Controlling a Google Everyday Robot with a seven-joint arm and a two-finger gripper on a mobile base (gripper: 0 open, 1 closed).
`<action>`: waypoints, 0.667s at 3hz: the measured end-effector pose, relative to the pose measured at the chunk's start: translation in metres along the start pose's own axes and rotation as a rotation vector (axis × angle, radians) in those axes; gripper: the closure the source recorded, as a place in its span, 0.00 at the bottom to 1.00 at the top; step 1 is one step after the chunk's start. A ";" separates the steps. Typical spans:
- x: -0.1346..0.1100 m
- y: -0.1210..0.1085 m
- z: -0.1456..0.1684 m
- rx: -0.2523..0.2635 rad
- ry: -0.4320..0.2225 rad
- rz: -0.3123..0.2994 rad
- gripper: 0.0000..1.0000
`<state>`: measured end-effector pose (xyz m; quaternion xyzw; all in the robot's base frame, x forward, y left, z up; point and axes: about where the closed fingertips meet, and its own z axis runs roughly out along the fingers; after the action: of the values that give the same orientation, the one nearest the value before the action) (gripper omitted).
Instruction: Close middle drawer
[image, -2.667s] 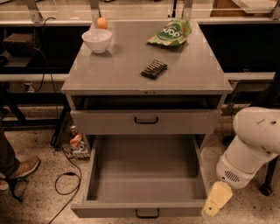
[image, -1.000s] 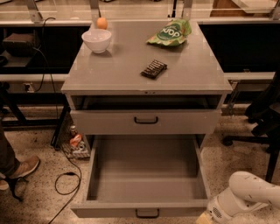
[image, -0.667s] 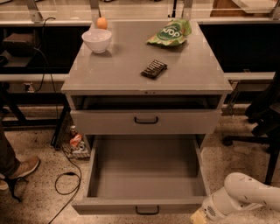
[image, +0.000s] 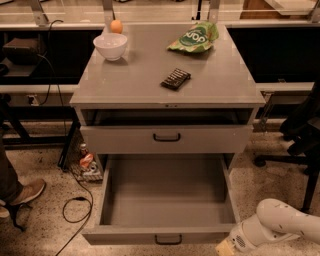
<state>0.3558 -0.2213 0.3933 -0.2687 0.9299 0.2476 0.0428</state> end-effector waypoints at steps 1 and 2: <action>-0.027 -0.001 0.007 0.009 -0.084 -0.060 1.00; -0.027 -0.001 0.007 0.009 -0.084 -0.060 1.00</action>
Offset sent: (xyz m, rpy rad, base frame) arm 0.1636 0.1184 0.0418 0.1414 -0.5927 0.1197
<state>0.3787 -0.2057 0.3927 -0.2855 0.9199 0.2532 0.0905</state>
